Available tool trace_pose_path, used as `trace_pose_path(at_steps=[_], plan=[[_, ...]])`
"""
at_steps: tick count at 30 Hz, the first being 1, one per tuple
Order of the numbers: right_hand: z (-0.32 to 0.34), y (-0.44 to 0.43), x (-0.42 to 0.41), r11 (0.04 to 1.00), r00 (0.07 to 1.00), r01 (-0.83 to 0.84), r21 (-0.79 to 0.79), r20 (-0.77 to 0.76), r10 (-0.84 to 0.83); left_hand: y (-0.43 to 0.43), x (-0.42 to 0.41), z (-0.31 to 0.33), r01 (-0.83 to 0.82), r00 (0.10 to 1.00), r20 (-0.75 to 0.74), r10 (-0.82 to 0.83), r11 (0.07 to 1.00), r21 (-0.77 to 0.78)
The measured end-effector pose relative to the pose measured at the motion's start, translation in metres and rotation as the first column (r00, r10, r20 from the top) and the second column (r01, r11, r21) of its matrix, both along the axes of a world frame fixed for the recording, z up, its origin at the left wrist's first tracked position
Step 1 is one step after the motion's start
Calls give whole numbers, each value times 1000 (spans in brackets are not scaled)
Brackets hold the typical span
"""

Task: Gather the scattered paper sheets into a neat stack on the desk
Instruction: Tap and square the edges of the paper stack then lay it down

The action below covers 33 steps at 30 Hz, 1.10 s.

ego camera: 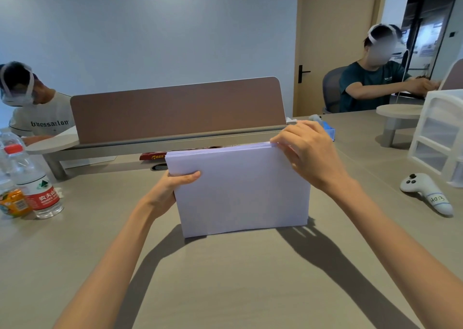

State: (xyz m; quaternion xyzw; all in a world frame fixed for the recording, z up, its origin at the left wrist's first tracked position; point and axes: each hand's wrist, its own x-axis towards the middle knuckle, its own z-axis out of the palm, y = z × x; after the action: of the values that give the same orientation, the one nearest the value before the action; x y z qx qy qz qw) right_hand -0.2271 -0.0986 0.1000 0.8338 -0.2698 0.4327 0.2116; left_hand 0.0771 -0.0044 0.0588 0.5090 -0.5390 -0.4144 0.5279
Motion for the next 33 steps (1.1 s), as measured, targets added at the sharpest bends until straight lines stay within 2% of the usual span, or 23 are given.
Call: trace_pose_path(at_steps=[8, 20, 26, 33], plan=[[5, 1, -1, 999, 997, -13, 35, 76, 10, 0, -1, 0, -1, 1000, -10, 1, 1000, -4], [15, -1, -5, 990, 1000, 3, 140, 0, -3, -1, -1, -1, 5, 1000, -8, -5, 1000, -6], [23, 6, -16, 926, 990, -139, 351, 45, 132, -1, -1, -2, 4, 1000, -14, -4, 1000, -18], [28, 5, -19, 918, 992, -116, 379, -10, 129, 0, -1, -1, 17, 1000, -22, -17, 1000, -17]])
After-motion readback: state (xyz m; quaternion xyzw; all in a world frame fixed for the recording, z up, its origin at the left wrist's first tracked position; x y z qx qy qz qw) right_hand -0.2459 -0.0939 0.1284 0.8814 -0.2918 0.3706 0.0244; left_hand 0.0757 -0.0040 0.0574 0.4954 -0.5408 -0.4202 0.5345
